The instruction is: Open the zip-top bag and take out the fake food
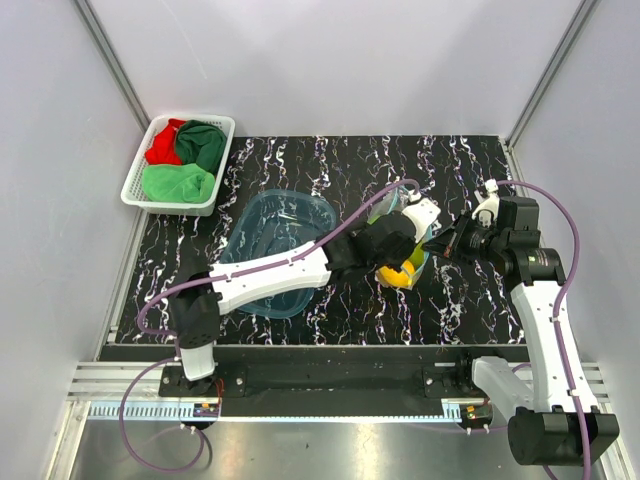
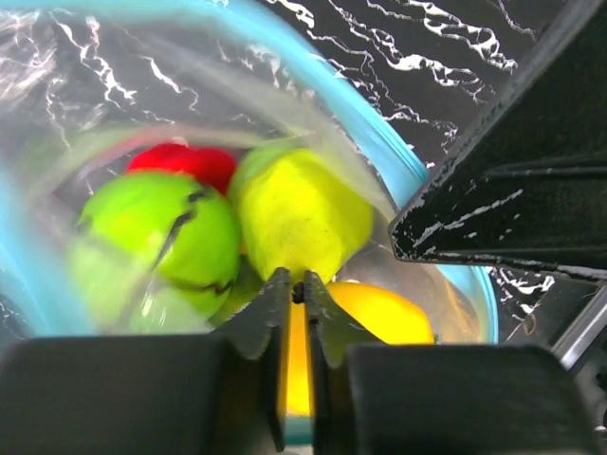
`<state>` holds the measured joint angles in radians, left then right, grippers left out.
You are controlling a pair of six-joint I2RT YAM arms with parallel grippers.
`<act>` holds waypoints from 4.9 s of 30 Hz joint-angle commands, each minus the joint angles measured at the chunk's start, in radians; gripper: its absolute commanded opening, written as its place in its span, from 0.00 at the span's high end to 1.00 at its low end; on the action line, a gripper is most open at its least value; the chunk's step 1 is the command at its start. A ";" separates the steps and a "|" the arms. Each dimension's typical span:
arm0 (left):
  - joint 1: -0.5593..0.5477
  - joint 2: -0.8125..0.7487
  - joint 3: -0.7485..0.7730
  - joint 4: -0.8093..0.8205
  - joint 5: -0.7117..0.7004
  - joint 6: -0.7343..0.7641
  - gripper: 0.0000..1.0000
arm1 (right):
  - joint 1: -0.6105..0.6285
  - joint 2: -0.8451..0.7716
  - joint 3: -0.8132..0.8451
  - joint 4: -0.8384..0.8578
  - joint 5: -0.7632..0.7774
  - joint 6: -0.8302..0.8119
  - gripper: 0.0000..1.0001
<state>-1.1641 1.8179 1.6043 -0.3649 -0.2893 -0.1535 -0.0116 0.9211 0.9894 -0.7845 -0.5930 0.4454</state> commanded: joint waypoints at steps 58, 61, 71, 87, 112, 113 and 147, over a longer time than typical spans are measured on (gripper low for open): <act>0.215 -0.684 -0.783 -0.273 -0.272 -0.656 0.66 | 0.033 -0.021 0.005 0.022 -0.002 -0.024 1.00; 0.215 -0.712 -0.808 -0.258 -0.251 -0.655 0.48 | 0.035 -0.024 0.006 0.022 -0.004 -0.027 1.00; 0.115 -0.864 -0.679 -0.108 -0.191 -0.545 0.30 | 0.038 -0.037 -0.005 0.024 -0.001 -0.025 1.00; -0.112 -0.303 -0.019 0.077 -0.034 -0.170 0.44 | 0.039 -0.057 0.002 0.037 -0.022 -0.028 1.00; 0.009 -0.008 0.082 -0.189 0.180 -0.362 0.40 | 0.048 -0.070 -0.020 0.048 -0.014 -0.019 1.00; 0.007 -0.014 0.074 -0.189 0.188 -0.362 0.39 | 0.047 -0.073 -0.020 0.047 -0.014 -0.019 1.00; -0.039 0.092 -0.198 0.164 0.125 -0.334 0.25 | 0.050 -0.080 -0.055 -0.007 -0.034 -0.010 1.00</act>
<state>-1.1976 1.8893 1.4494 -0.3344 -0.0933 -0.4702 0.0322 0.8619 0.9340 -0.8120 -0.5892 0.4297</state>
